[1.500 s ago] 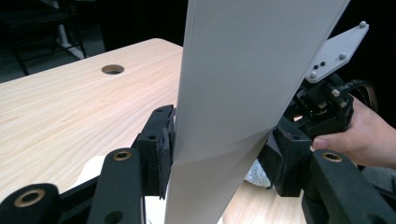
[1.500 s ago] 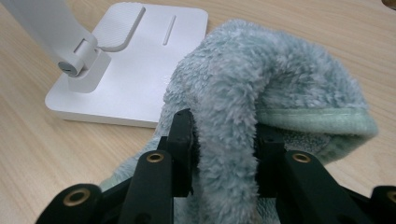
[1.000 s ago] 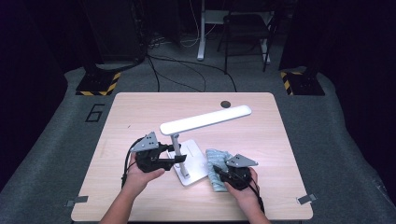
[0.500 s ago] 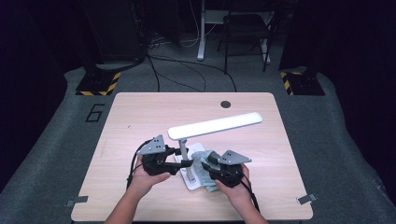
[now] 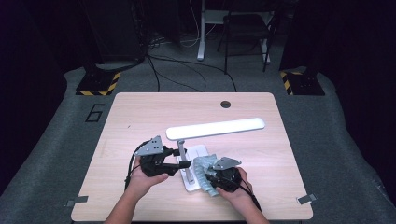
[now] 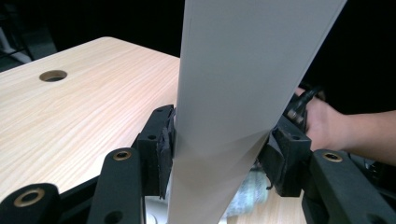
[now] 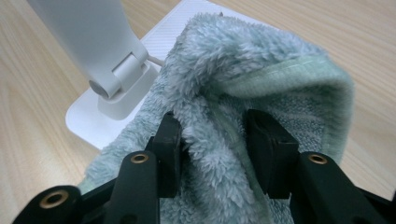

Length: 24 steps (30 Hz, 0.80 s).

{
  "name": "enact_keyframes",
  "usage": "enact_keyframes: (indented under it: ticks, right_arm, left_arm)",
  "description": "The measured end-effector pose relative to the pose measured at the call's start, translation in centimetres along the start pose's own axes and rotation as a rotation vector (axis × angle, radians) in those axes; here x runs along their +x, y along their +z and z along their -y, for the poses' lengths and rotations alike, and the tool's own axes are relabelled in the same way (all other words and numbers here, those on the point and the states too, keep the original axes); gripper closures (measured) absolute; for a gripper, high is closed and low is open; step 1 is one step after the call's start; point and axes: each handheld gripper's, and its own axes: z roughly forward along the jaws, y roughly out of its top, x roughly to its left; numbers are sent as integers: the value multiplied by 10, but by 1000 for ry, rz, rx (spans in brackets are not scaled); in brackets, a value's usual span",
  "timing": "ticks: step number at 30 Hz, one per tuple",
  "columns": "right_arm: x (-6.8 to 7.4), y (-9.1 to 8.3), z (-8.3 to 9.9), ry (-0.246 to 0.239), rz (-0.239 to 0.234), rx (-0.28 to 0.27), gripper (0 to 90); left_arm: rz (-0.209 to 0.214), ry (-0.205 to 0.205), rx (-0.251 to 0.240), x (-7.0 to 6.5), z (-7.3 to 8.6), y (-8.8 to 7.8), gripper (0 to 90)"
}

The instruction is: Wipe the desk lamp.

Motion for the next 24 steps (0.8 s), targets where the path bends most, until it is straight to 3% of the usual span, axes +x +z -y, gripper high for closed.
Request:
enact_keyframes:
  ticks: [2, 3, 4, 5, 8, 9, 10, 11, 14, 17, 18, 20, 24]
  right_arm:
    - [-2, -3, -1, 23, -5, -2, 563]
    - [-7, -11, -5, 95, -30, -45, 529]
    - [-7, -11, -5, 95, -30, -45, 529]
    - [-9, -18, -7, 144, -44, -78, 520]
    - [-9, -24, -7, 130, -13, -72, 518]
    - [-6, -28, -5, 77, 51, -45, 520]
    - [-6, -28, -5, 77, 51, -45, 520]
    - [-5, -27, 2, 39, 126, 1, 519]
    - [-11, -24, 11, 63, 113, 15, 518]
    - [-18, -20, 19, 155, 81, 9, 496]
    - [-18, -20, 19, 155, 81, 9, 496]
    - [-20, -24, 18, 208, 59, -40, 470]
    - [-14, -26, 13, 198, 42, -115, 403]
  left_arm:
    - [-17, -12, 2, -1, 0, -2, 493]
    - [-20, -16, 9, 0, 0, -3, 492]
    - [-28, -16, 10, 0, 0, -5, 492]
    - [-35, -21, 8, 0, 0, -5, 491]
    - [-43, -25, 8, -1, 0, -7, 491]
    - [-46, -31, 4, -2, 0, -8, 491]
    - [-46, -31, 4, -2, 0, -8, 491]
    - [-45, -27, 4, -2, 0, -8, 491]
    - [-48, -34, 6, -3, 0, -9, 491]
    - [-53, -39, 10, -4, 0, -9, 490]
    - [-53, -39, 10, -4, 0, -9, 490]
    - [-52, -37, 9, -4, 0, -9, 489]
    - [-51, -43, 11, -4, -1, -9, 486]
